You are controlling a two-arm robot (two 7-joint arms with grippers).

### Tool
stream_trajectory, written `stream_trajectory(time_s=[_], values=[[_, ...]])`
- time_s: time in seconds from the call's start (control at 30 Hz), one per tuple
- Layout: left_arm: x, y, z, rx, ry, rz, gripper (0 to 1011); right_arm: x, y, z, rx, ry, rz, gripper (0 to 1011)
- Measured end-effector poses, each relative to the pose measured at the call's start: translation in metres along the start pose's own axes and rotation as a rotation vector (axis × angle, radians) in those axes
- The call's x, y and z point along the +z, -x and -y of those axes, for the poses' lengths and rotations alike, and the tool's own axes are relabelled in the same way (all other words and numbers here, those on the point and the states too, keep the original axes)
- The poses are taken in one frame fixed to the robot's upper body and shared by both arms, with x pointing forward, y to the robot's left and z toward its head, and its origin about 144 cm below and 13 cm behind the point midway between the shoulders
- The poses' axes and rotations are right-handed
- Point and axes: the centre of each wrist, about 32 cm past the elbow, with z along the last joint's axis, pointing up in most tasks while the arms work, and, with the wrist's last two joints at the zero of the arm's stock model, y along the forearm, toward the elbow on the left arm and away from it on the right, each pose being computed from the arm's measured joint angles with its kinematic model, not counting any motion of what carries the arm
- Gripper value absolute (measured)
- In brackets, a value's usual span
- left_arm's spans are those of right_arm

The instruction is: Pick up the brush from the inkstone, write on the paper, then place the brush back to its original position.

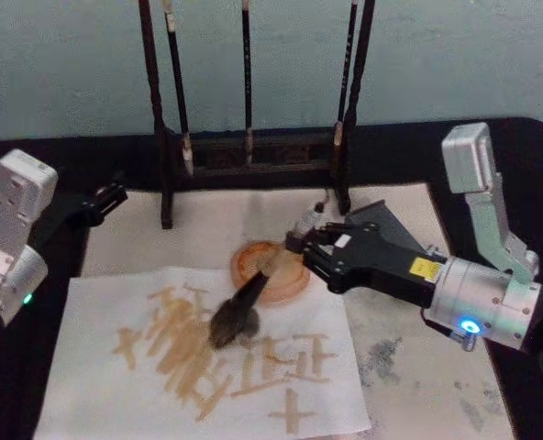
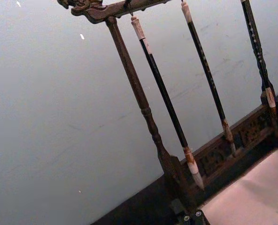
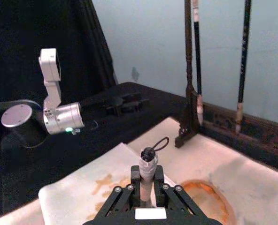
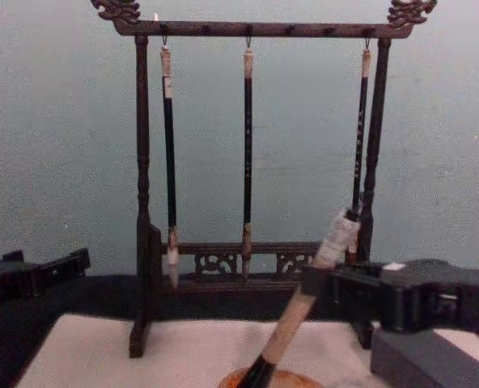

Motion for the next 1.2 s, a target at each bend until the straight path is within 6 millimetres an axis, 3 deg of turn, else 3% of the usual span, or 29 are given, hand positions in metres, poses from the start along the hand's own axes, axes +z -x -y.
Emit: stream_trajectory(time_s=[0.83,1.2], values=[[0.0,0.0,0.0,0.0,0.0,0.0,1002,0.004,-0.007,0.041,-0.034,-0.022,-0.046,173],[0.0,0.0,0.0,0.0,0.0,0.0,1002,0.019,0.004,0.035,0.049,-0.092,-0.047,173]])
